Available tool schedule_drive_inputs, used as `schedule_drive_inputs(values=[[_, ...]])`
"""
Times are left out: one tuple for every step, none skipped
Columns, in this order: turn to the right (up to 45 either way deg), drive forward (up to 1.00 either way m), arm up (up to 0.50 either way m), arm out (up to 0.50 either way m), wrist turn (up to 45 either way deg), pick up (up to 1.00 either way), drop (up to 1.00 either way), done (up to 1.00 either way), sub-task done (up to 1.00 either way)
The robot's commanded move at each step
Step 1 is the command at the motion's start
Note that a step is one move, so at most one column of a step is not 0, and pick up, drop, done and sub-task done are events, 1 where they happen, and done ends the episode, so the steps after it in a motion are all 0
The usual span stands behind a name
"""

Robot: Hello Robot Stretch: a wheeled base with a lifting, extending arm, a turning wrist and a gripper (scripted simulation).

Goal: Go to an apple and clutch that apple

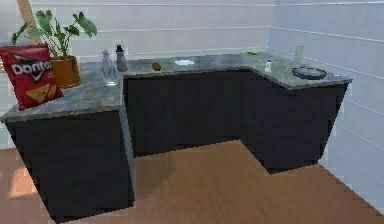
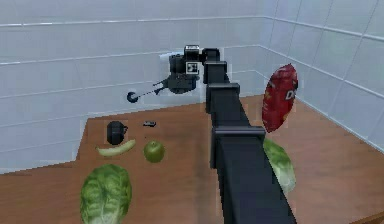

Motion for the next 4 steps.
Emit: schedule_drive_inputs(values=[[0.0, 0.0, -0.3, 0.0, 0.0, 0.0, 0.0, 0.0, 0.0], [0.0, 0.0, 0.0, 0.0, 0.0, 1.0, 0.0, 0.0, 0.0], [0.0, 0.0, 0.1, 0.0, 0.0, 0.0, 0.0, 0.0, 0.0], [0.0, 0.0, 0.0, 0.0, 0.0, 0.0, 0.0, 1.0, 0.0]])
